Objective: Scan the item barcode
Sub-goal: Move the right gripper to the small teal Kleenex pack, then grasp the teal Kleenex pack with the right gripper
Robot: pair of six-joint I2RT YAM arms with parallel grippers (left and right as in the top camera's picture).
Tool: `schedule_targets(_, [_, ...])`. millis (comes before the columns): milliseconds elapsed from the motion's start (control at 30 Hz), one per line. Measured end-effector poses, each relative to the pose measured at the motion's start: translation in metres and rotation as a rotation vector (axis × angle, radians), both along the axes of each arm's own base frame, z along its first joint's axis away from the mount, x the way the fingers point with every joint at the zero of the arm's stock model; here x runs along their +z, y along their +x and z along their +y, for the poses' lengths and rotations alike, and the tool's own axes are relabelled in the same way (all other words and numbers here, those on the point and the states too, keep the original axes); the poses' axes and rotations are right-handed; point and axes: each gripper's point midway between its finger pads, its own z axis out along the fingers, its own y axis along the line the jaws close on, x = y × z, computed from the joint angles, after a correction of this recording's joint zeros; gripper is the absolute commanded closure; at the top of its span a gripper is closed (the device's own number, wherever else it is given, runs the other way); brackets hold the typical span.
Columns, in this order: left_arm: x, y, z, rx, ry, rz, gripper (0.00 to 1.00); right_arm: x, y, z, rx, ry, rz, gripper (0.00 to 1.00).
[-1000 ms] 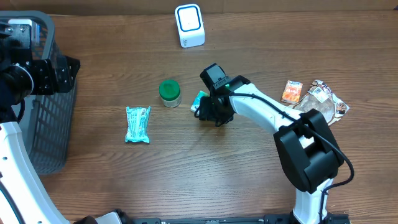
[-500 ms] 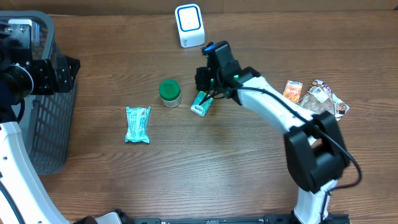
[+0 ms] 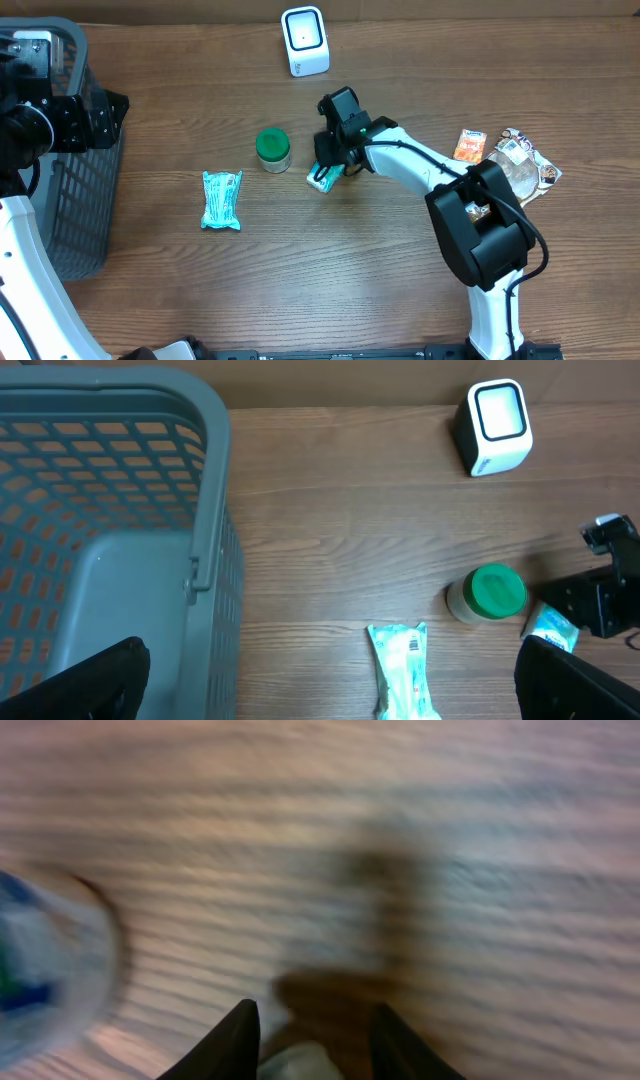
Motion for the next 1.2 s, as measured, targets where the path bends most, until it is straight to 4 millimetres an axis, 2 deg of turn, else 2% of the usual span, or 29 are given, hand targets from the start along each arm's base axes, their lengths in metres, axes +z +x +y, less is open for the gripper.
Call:
schedule_targets(133, [0.000, 0.000, 0.000, 0.000, 0.000, 0.000, 0.00, -0.002, -0.011, -0.027, -0.026, -0.075, 0.093, 0.64])
schedule_targets(300, [0.000, 0.000, 0.000, 0.000, 0.000, 0.000, 0.00, 0.001, -0.042, -0.057, -0.048, -0.165, 0.270, 0.64])
schedule_targets(467, [0.000, 0.000, 0.000, 0.000, 0.000, 0.000, 0.00, 0.009, -0.063, -0.053, -0.027, -0.128, 0.378, 0.66])
schedule_targets(700, [0.000, 0.000, 0.000, 0.000, 0.000, 0.000, 0.01, 0.017, -0.070, -0.045, -0.007, -0.042, 0.430, 0.69])
schedule_targets(767, [0.000, 0.000, 0.000, 0.000, 0.000, 0.000, 0.01, 0.027, -0.068, -0.046, -0.004, 0.015, 0.436, 0.68])
schedule_targets(900, [0.000, 0.000, 0.000, 0.000, 0.000, 0.000, 0.00, 0.066, -0.056, -0.056, -0.027, 0.141, 0.395, 0.60])
schedule_targets(1000, [0.000, 0.000, 0.000, 0.000, 0.000, 0.000, 0.00, 0.103, -0.053, -0.066, -0.039, 0.192, 0.346, 0.53])
schedule_targets(1067, [0.000, 0.000, 0.000, 0.000, 0.000, 0.000, 0.00, 0.120, -0.058, -0.065, -0.031, 0.204, 0.330, 0.44])
schedule_targets(1133, [0.000, 0.000, 0.000, 0.000, 0.000, 0.000, 0.00, 0.125, -0.062, -0.060, -0.012, 0.211, 0.322, 0.36])
schedule_targets(1200, [0.000, 0.000, 0.000, 0.000, 0.000, 0.000, 0.00, 0.119, -0.062, -0.049, 0.014, 0.220, 0.305, 0.35])
